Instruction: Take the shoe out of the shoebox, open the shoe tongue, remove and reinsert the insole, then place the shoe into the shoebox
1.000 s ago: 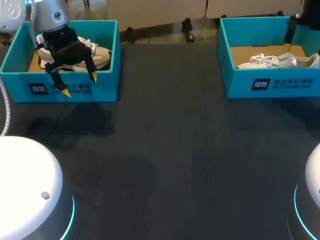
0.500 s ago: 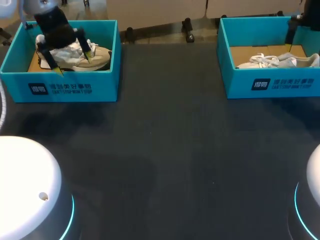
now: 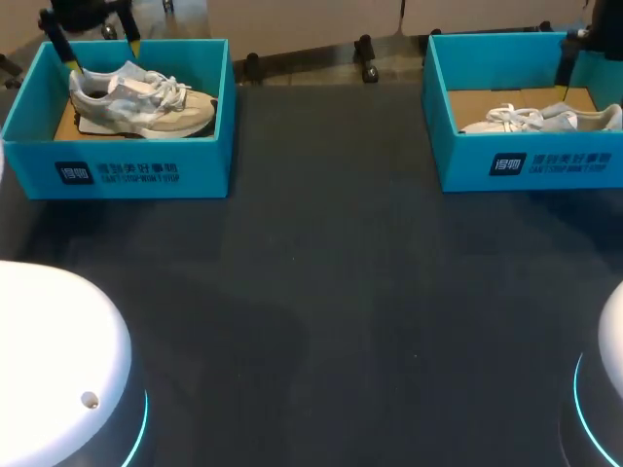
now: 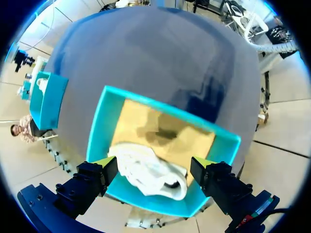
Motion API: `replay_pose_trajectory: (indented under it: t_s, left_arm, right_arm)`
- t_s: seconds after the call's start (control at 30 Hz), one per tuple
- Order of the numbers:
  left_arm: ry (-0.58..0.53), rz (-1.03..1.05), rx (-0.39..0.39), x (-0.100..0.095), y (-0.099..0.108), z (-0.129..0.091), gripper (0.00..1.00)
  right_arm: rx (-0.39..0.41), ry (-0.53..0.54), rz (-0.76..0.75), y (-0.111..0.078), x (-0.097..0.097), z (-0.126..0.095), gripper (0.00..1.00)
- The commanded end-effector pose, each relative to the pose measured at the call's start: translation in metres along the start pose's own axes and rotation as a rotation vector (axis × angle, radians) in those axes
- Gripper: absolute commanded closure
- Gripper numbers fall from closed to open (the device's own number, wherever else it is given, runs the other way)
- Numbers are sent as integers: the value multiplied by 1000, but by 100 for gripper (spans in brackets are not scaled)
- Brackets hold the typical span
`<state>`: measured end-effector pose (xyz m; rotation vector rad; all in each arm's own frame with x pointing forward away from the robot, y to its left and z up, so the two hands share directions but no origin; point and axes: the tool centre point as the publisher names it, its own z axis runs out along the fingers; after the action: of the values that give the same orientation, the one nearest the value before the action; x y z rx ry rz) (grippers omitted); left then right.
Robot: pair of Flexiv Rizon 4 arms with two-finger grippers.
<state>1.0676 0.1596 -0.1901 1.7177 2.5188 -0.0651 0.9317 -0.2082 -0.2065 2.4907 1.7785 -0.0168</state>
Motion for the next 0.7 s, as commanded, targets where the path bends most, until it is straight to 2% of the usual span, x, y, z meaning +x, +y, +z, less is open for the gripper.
replay_pose_trajectory:
  t_s: [0.03, 0.47, 0.5, 0.7]
  left_arm:
    - [9, -14, 90, -2, 66, 0, 0]
    - [9, -14, 90, -2, 66, 0, 0]
    - [-10, 21, 40, -3, 67, 3, 0]
    - [-4, 177, -21, 15, 95, 17, 0]
  right_arm:
    - [-1, 0, 0, 0, 0, 0, 0]
    - [-1, 0, 0, 0, 0, 0, 0]
    - [-1, 0, 0, 0, 0, 0, 0]
    - [-1, 0, 0, 0, 0, 0, 0]
